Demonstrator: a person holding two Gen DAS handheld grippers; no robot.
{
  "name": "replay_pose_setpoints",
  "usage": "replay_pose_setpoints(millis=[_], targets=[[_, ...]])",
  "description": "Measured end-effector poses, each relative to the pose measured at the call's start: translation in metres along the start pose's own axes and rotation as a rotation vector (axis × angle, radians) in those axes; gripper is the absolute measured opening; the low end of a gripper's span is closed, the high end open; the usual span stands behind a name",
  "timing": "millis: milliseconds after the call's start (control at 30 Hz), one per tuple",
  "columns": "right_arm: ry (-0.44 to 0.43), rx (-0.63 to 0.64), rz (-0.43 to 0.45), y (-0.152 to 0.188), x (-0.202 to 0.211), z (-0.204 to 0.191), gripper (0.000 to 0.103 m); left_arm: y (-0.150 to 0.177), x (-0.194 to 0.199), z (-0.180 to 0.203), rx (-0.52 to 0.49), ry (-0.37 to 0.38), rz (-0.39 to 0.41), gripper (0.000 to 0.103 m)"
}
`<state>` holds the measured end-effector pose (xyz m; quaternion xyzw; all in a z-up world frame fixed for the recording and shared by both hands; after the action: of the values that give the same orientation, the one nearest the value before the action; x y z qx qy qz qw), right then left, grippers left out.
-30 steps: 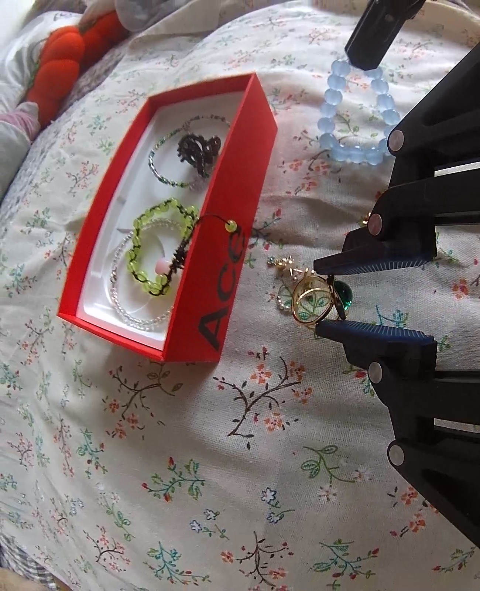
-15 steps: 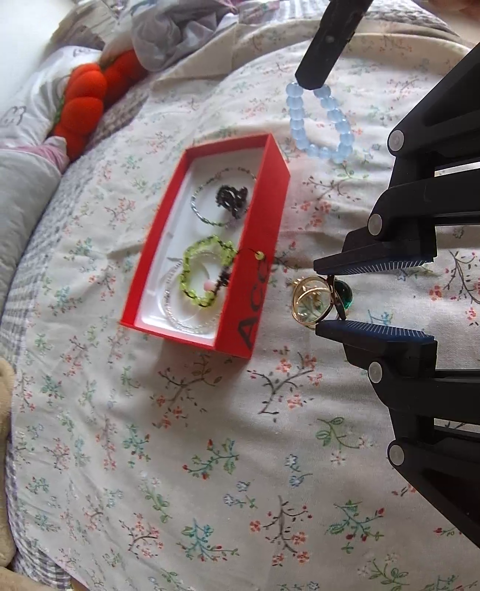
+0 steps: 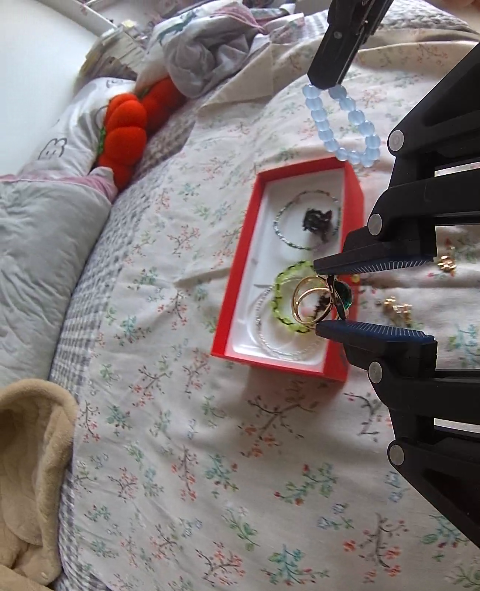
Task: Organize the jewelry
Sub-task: 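Lift the blue bracelet and gold rings toward the red box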
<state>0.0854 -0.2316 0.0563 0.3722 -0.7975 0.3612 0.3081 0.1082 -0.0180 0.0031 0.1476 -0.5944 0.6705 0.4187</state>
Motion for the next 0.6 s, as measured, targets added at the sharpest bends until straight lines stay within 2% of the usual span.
replay_pose_setpoints(millis=[167, 367, 433, 500, 600], targets=[[-0.008, -0.026, 0.012, -0.009, -0.008, 0.000, 0.012, -0.007, -0.020, -0.002, -0.019, -0.010, 0.002, 0.019], [0.012, -0.017, 0.027, -0.017, -0.017, -0.003, 0.012, -0.005, -0.043, -0.010, -0.022, -0.027, -0.047, 0.020], [0.020, -0.009, 0.032, -0.018, -0.018, -0.004, 0.012, -0.005, -0.044, -0.009, -0.023, -0.020, -0.052, 0.024], [0.026, -0.003, 0.036, -0.019, -0.018, -0.006, 0.012, -0.005, -0.040, -0.007, -0.030, -0.022, -0.045, 0.034], [0.031, 0.018, 0.044, -0.020, -0.018, -0.013, 0.012, -0.006, -0.028, -0.006, -0.031, -0.034, -0.030, 0.039]])
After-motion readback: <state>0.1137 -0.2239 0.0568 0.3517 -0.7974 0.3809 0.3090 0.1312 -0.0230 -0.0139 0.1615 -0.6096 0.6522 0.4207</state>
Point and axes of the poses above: each gripper's, at about its wrist camera, not at the fingertips, and x roughly against the way its jaws point, z to its right, y to its underside, the point moved 5 cm from there along -x, roughly the way its jaws point, and after that the axes turned 13 degrees about -x, right-handed, at the moved point
